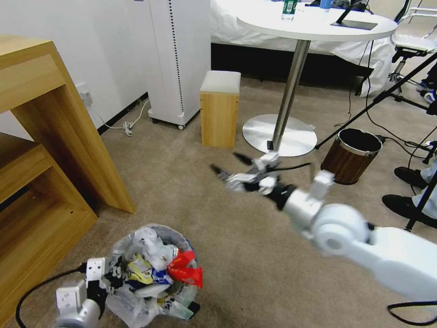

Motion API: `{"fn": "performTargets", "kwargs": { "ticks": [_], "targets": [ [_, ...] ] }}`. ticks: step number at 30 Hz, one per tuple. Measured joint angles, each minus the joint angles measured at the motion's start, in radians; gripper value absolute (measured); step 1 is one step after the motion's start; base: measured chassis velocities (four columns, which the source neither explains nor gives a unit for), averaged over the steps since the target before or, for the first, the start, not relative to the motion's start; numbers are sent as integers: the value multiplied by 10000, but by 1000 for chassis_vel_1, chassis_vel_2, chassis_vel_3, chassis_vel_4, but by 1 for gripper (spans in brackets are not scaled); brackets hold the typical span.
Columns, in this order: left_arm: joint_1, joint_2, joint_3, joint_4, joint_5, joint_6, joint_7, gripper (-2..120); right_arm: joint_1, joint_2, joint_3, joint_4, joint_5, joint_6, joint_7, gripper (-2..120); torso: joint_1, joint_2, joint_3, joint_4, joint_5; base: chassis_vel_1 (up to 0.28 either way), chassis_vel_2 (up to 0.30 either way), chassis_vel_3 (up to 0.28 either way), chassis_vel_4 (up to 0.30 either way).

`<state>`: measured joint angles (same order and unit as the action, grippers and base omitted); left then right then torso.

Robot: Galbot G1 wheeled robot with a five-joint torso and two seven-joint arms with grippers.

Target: Pick up the trash bin and place the garbage on the floor into it.

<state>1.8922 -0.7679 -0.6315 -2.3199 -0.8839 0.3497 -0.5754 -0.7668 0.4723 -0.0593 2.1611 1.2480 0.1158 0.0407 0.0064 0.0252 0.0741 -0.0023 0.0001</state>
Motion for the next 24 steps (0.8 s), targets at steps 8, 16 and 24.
{"fn": "performTargets", "kwargs": {
  "ticks": [8,16,24],
  "targets": [
    [-972,1357,366,355,-2731,126,-1230,0,-3483,200,3298,13,-737,77,-72,100,0,0,0,2,-1,0,0,0,0],
    [-1454,1956,710,647,-4064,211,-1818,0,-5456,417,4979,-307,-1124,244,-378,100,0,0,0,0,1,0,0,0,0],
    [-1733,2400,1039,983,-4665,216,-2154,0,-6715,783,6074,-234,-1439,315,-541,100,0,0,0,1,3,0,0,0,0]
  ]
}}
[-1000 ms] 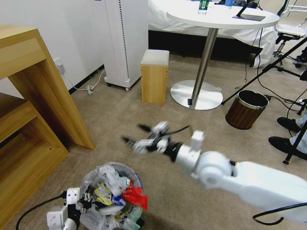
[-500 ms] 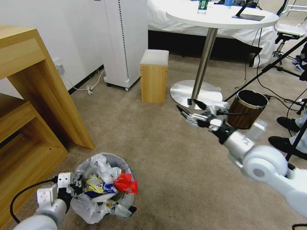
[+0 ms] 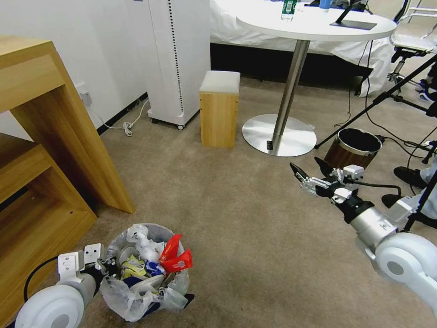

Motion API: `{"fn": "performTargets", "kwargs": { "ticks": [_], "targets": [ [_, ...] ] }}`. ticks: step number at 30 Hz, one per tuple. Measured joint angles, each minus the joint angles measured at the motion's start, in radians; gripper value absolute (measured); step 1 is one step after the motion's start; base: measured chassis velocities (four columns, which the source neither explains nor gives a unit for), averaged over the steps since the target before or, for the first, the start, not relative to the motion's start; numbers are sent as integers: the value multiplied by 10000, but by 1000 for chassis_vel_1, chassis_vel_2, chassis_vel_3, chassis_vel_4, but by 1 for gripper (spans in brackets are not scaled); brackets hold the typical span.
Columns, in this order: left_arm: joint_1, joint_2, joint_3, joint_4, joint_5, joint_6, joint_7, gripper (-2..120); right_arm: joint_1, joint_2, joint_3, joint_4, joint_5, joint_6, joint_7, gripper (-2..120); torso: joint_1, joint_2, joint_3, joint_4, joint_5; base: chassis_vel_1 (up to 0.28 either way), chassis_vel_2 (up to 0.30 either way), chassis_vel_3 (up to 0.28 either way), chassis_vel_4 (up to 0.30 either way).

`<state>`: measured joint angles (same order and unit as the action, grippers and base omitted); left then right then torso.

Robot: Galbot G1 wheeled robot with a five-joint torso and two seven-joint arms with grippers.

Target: Pick up the trash bin and place the garbage on the floor into it.

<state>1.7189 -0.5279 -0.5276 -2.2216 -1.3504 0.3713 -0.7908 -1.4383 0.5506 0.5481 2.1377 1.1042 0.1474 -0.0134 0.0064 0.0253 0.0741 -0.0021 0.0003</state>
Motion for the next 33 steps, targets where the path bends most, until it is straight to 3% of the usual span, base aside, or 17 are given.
{"fn": "performTargets", "kwargs": {
  "ticks": [10,20,22,28,33],
  "targets": [
    [-226,138,434,171,-299,27,-245,0,-2104,329,1650,392,-497,178,-250,100,0,0,-1,2,3,0,0,0,0],
    [40,16,353,246,24,153,-101,0,-2355,471,1699,343,-628,300,-450,100,-1,2,-2,4,3,0,0,0,0],
    [-22,25,340,178,-27,126,-35,9,-2426,477,1731,310,-636,363,-533,100,0,0,1,0,-12,0,0,0,0],
    [-24,58,218,-63,16,-213,115,34,-2552,617,1769,308,-706,431,-646,100,1,0,2,-3,-7,0,0,0,0],
    [135,99,165,-160,148,-264,123,48,-2715,720,1793,328,-795,503,-725,100,0,0,1,0,-5,0,0,0,0]
  ]
}}
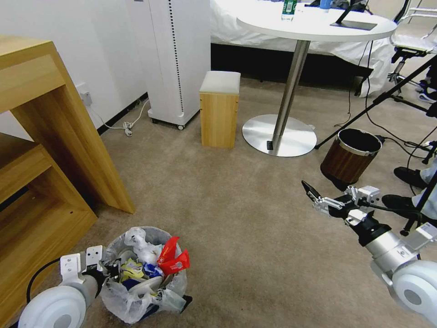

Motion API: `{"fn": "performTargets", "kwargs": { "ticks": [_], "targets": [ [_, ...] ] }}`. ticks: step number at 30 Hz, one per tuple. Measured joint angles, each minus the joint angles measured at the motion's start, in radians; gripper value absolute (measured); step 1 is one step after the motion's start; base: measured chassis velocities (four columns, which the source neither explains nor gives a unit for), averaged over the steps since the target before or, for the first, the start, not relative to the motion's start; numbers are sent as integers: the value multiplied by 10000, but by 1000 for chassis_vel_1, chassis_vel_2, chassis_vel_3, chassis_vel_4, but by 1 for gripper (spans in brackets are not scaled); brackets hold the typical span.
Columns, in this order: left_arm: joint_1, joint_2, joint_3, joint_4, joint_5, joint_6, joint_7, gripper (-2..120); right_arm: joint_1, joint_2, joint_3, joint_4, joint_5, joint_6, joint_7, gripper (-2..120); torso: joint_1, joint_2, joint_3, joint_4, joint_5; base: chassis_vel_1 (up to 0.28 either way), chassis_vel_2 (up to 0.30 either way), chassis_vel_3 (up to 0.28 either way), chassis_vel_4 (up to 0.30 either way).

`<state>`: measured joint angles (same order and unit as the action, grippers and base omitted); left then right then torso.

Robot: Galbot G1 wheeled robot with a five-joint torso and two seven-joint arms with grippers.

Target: Pick up the trash bin and place the garbage on the floor into it.

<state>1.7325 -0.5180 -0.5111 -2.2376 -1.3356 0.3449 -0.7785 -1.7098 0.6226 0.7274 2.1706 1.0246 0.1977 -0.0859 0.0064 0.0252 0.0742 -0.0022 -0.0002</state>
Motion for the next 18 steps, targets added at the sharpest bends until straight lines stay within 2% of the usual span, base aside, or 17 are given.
{"fn": "performTargets", "kwargs": {
  "ticks": [3,4,7,8,10,11,13,18],
  "targets": [
    [85,6,14,-92,128,-67,-6,64,-214,114,93,87,-69,76,-64,100,0,0,0,-1,1,0,0,0,0],
    [85,6,14,-92,128,-67,-6,64,-214,114,93,87,-69,76,-64,100,0,0,0,-1,1,0,0,0,0],
    [149,-12,-15,-155,213,-165,2,76,-329,165,169,88,-116,113,-180,100,0,0,0,0,1,0,0,0,0],
    [149,-12,-15,-155,213,-165,2,76,-329,165,169,88,-116,113,-180,100,0,0,0,0,1,0,0,0,0],
    [58,-32,-69,-191,209,-281,67,88,-330,260,155,49,-143,131,-252,100,0,0,0,1,2,0,0,0,0],
    [58,-32,-69,-191,209,-281,67,88,-330,260,155,49,-143,131,-252,100,0,0,0,1,2,0,0,0,0],
    [-14,3,-155,-227,168,-368,119,97,-345,361,82,49,-219,154,-288,100,0,0,0,0,4,0,0,0,0],
    [17,113,-188,-101,429,-489,181,100,-377,397,42,50,-289,206,-368,100,0,0,0,0,3,0,0,0,0]
  ]
}}
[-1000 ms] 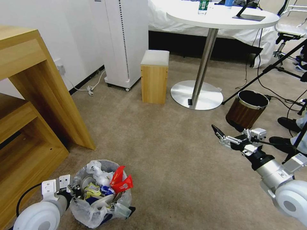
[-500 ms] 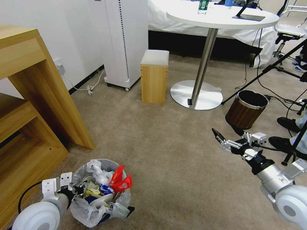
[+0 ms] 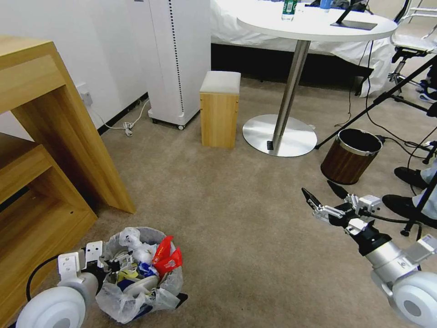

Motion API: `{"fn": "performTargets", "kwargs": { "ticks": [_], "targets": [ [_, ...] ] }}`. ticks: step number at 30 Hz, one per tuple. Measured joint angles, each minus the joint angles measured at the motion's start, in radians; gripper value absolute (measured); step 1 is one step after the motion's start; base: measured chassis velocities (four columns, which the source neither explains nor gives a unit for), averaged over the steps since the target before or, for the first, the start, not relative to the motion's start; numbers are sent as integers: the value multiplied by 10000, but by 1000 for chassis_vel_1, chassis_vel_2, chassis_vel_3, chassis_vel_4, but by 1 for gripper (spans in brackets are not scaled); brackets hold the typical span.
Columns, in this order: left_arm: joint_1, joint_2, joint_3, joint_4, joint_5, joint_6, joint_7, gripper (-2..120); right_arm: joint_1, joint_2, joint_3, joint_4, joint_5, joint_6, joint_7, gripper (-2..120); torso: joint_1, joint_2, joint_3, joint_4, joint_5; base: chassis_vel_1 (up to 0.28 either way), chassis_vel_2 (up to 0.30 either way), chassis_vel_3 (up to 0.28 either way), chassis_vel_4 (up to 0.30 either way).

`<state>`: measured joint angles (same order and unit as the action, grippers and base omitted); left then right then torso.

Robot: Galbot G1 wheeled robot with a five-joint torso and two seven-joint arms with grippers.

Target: Pick up the trash bin and place the garbage on the floor into it.

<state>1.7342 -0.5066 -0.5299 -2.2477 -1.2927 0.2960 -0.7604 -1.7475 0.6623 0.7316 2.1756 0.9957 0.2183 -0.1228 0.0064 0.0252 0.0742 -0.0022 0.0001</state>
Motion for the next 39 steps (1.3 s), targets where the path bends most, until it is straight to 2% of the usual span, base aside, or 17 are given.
{"fn": "performTargets", "kwargs": {
  "ticks": [10,25,33,39],
  "targets": [
    [334,-314,284,96,882,-52,379,100,-486,15,369,269,-63,56,-81,100,0,0,-1,1,-1,0,0,0,0],
    [29,380,49,401,636,-204,601,100,-1374,186,1099,791,-169,80,-94,100,0,0,-1,-1,0,0,0,0,0],
    [144,-3,287,670,1158,-265,811,100,-1685,347,1215,870,-325,166,-203,100,0,0,-1,3,-3,0,0,0,0],
    [223,136,87,652,1197,-313,946,100,-1801,454,1216,824,-410,190,-276,100,0,0,-1,0,1,0,0,0,0]
  ]
}}
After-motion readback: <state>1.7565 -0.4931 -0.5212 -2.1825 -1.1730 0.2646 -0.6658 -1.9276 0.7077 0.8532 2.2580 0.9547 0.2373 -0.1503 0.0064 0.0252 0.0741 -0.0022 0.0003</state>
